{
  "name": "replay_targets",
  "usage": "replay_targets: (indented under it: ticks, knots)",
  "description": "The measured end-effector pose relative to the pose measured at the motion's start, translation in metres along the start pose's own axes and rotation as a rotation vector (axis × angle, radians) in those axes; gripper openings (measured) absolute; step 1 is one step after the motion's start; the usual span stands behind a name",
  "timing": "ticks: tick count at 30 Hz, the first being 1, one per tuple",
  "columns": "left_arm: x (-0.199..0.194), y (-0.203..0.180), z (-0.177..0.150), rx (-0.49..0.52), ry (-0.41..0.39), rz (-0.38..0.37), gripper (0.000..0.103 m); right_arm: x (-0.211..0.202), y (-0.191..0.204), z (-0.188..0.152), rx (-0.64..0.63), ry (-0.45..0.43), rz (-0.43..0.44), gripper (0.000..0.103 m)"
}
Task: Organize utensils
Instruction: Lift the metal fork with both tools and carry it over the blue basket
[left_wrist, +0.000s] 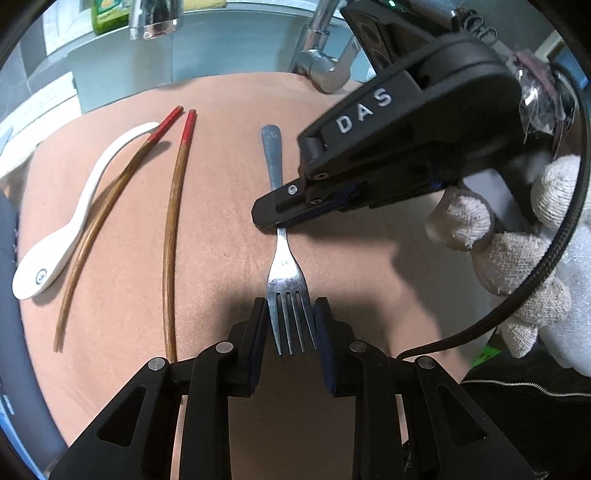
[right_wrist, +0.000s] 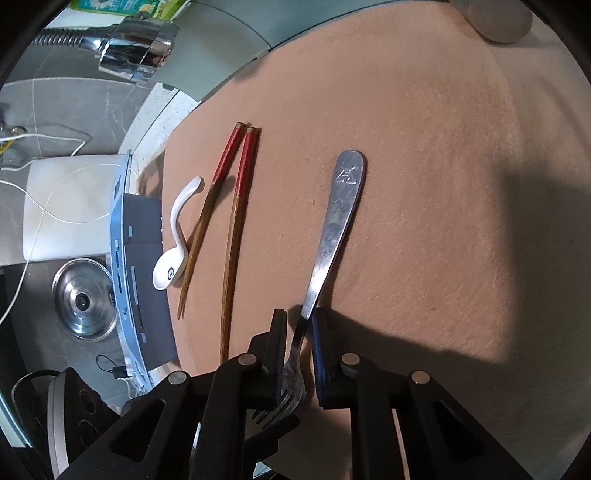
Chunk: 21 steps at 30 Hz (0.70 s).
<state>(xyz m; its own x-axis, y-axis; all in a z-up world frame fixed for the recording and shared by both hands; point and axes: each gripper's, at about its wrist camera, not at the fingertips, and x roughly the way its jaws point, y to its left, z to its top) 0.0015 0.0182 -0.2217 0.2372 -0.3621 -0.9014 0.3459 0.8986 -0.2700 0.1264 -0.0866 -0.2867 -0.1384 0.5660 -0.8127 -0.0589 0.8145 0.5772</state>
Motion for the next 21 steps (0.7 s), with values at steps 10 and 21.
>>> replay_targets:
  ticks: [10,21]
  knots:
    - [-0.011,0.001,-0.001,0.007,-0.021,0.01,0.024,-0.008,0.002,-0.005,0.025,-0.034,0.054,0.007]
    - [-0.06,0.03,-0.017,-0.04,-0.118,0.059,0.024,-0.017,0.065,-0.011,-0.08,-0.06,0.111,0.006]
